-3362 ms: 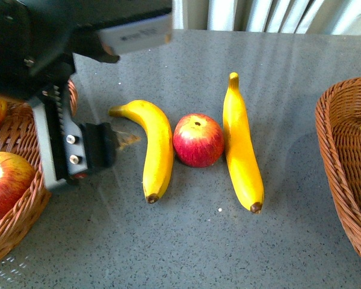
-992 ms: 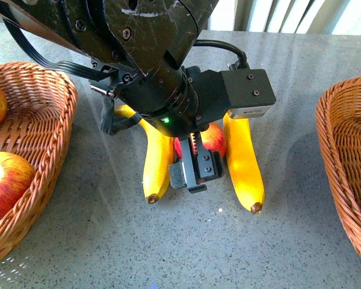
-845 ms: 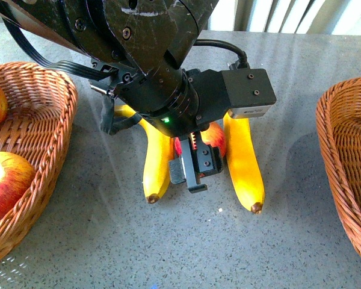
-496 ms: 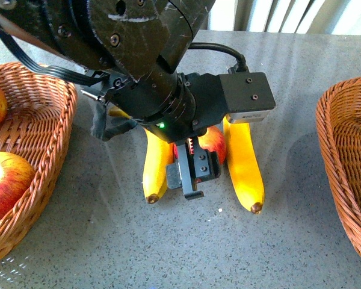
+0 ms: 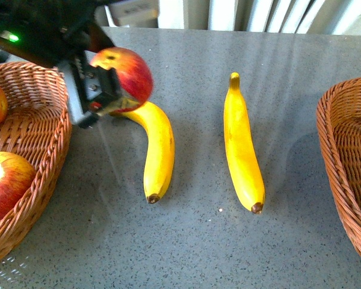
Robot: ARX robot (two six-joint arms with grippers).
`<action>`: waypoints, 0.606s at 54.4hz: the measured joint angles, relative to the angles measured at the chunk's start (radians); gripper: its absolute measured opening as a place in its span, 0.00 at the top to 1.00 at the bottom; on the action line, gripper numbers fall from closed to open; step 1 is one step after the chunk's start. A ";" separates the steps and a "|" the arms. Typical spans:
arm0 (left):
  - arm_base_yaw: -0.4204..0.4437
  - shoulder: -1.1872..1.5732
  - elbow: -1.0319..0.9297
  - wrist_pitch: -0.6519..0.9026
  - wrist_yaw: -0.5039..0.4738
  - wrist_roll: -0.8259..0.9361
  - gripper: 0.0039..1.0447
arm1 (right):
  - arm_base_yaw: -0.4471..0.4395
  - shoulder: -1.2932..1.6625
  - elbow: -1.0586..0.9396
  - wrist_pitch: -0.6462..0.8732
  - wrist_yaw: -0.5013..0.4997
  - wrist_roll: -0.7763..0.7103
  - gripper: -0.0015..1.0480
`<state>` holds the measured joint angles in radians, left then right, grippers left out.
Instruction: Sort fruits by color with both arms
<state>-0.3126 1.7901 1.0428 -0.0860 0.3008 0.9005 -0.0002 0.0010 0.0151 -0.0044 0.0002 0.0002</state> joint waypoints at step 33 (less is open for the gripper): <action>0.374 -0.046 -0.096 -0.011 0.082 -0.014 0.27 | 0.000 0.000 0.000 0.000 0.000 0.000 0.09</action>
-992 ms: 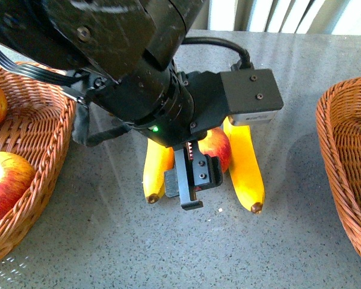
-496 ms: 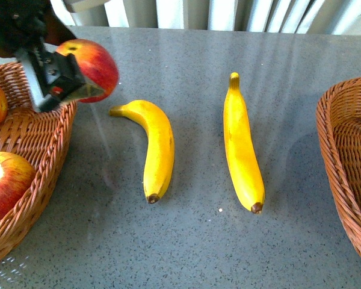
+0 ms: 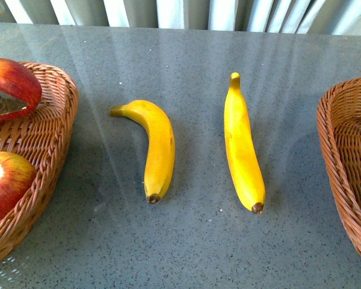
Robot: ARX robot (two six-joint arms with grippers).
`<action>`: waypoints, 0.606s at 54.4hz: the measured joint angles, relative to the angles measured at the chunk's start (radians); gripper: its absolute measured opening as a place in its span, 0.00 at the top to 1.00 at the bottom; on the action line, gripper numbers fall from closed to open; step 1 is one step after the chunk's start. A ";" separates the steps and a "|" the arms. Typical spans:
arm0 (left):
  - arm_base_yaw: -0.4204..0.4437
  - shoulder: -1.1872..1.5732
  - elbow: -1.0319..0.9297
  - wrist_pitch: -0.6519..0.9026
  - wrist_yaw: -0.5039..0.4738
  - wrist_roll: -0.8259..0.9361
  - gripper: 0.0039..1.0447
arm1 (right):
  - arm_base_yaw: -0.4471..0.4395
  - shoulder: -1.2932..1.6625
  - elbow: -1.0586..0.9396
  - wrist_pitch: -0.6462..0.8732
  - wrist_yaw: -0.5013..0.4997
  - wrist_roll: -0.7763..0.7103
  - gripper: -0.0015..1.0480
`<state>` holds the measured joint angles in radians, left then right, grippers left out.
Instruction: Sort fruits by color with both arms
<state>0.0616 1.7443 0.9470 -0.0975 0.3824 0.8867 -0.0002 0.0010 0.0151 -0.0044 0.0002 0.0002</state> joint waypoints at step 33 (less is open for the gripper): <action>-0.013 -0.171 -0.078 0.249 0.059 -0.237 0.09 | 0.000 0.000 0.000 0.000 0.000 0.000 0.09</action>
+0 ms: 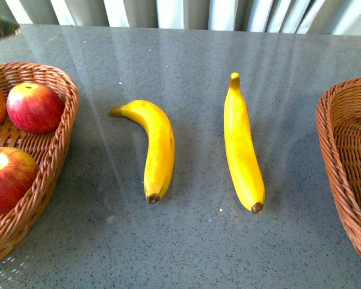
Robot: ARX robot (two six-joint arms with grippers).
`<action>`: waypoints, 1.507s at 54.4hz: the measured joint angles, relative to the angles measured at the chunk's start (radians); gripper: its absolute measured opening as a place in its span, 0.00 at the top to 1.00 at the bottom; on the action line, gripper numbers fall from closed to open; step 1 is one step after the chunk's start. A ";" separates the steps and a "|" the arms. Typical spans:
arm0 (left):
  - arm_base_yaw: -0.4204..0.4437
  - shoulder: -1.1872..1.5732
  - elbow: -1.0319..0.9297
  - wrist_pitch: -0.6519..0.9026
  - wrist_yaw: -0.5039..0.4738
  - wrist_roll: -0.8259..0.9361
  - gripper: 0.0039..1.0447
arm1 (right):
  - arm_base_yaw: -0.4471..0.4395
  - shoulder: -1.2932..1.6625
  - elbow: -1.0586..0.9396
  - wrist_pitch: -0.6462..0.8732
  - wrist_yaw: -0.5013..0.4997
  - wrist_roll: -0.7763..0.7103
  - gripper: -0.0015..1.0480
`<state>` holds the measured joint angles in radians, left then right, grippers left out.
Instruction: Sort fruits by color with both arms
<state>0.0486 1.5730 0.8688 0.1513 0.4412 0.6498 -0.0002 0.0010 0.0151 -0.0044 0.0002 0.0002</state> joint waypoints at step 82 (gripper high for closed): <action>-0.046 -0.986 -0.856 0.422 -0.441 -0.645 0.99 | 0.000 0.000 0.000 0.000 0.000 0.000 0.09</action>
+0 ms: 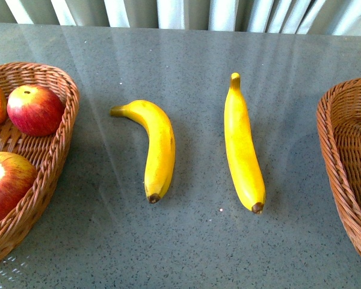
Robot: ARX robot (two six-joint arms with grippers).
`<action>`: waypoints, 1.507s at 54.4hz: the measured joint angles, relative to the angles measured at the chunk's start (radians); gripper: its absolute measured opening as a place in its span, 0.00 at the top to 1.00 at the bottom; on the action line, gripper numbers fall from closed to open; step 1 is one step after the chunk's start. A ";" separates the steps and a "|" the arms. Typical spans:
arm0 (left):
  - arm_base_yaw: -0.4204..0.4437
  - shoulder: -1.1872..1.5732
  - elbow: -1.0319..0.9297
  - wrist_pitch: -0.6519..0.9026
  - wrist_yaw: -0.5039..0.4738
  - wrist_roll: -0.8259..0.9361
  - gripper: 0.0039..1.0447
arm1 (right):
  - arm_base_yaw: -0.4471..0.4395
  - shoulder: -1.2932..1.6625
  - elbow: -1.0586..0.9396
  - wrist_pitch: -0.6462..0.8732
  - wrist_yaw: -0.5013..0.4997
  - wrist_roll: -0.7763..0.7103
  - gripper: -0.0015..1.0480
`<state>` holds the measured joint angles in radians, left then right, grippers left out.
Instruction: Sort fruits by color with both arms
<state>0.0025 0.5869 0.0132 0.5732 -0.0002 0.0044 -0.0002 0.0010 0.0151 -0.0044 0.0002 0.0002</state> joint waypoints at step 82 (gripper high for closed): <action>-0.001 -0.570 0.000 -0.573 0.000 -0.002 0.62 | 0.000 0.000 0.000 0.000 0.000 0.000 0.09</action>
<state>0.0017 0.0166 0.0132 -0.0002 -0.0006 0.0021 -0.0002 0.0013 0.0151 -0.0044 0.0002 0.0002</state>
